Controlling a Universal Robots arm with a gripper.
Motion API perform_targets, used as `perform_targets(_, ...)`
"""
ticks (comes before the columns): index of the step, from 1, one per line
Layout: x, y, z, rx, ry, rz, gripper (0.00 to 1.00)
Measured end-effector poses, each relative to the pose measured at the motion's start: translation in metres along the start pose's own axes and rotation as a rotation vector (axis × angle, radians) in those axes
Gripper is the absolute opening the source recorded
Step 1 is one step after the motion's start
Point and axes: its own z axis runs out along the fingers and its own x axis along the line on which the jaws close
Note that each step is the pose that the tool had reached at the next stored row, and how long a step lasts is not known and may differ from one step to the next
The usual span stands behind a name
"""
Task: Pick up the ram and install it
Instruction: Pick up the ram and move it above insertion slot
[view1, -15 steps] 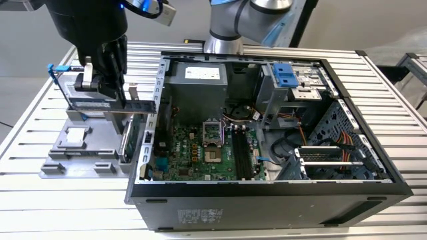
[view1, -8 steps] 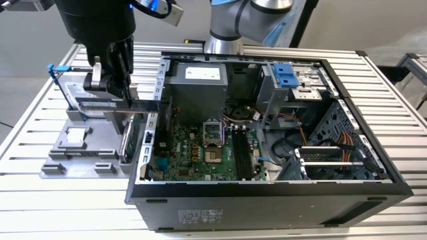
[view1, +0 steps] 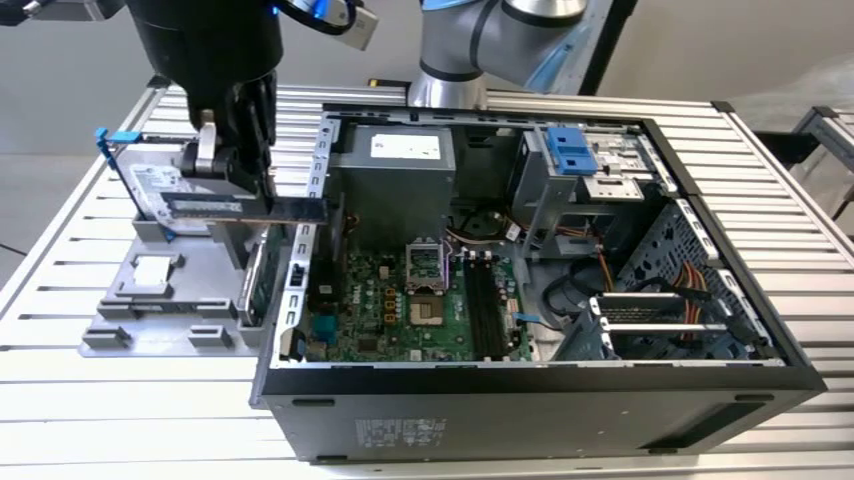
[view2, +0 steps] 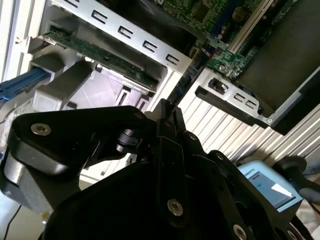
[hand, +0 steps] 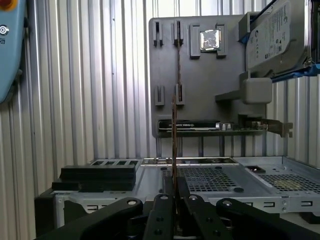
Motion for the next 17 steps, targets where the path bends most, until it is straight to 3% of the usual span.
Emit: perform_targets(17, -0.0034, -0.0124, -0.0003, -0.0001, 0.0001, 0.000, 0.00)
